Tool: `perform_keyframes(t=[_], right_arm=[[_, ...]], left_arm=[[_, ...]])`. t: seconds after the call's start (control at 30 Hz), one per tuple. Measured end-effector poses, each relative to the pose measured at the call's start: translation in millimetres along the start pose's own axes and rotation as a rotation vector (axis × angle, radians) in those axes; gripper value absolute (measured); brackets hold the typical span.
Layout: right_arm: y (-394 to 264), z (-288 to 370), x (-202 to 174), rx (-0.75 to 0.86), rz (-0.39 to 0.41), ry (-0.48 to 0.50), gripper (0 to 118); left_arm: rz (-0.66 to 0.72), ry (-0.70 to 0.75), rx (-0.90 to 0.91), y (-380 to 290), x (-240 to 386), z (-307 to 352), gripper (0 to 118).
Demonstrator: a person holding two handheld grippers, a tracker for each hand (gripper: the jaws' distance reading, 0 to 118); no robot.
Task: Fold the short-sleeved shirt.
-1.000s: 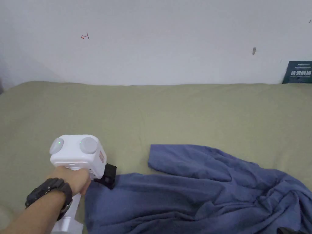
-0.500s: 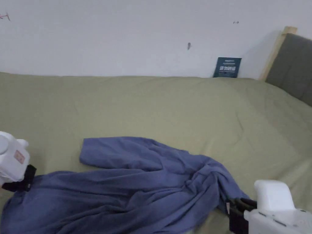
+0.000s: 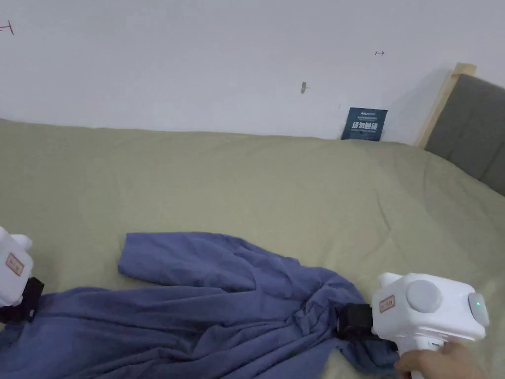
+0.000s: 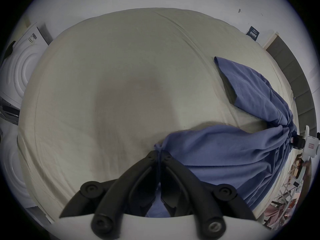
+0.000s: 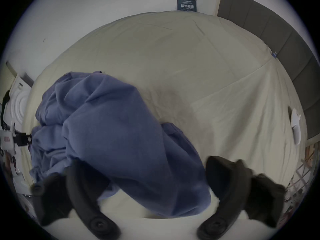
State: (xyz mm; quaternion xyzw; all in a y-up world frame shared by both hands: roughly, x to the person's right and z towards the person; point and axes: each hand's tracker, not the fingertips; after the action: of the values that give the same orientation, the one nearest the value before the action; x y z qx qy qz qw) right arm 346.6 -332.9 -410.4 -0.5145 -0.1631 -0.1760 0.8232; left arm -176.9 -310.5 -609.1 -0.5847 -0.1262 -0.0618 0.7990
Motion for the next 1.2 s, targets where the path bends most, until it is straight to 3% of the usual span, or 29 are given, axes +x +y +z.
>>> perform_keyframes(t=[0.03,0.07,0.1,0.17,0.2,0.37,0.53,0.63,0.83,1.2], right_arm=[[-2,3,0,-0.003,-0.011,0.050,21],[-5,8,-3,0.006,-0.005,0.102,9],[-11,14,-8,0.065,0.028,0.103,9],[-15,20,-20,0.088,0.187,-0.002,10],[-18,24,-26,0.089,0.219,-0.009,10],[-13,39,-19,0.097,0.140,0.044,10],[-7,62,-22,0.154,0.143,0.088,10],[3,75,-32,0.195,0.153,0.112,10],[31,101,-62,0.266,0.197,0.138,10],[110,145,-141,0.401,0.265,0.169,10]], left_arm=[[-0.006,0.001,0.002,0,0,0,2],[-0.015,0.001,0.007,-1,1,1,2],[-0.019,0.001,0.011,-2,1,2,2],[-0.017,-0.003,0.018,-6,4,7,2],[-0.012,-0.007,0.020,-8,3,8,2],[0.026,-0.070,0.073,-14,1,19,2],[0.097,-0.203,0.129,-14,-6,43,2],[0.084,-0.205,0.183,-10,-7,62,2],[0.126,-0.279,0.277,12,-13,104,2],[0.112,-0.274,0.416,80,-16,180,2]])
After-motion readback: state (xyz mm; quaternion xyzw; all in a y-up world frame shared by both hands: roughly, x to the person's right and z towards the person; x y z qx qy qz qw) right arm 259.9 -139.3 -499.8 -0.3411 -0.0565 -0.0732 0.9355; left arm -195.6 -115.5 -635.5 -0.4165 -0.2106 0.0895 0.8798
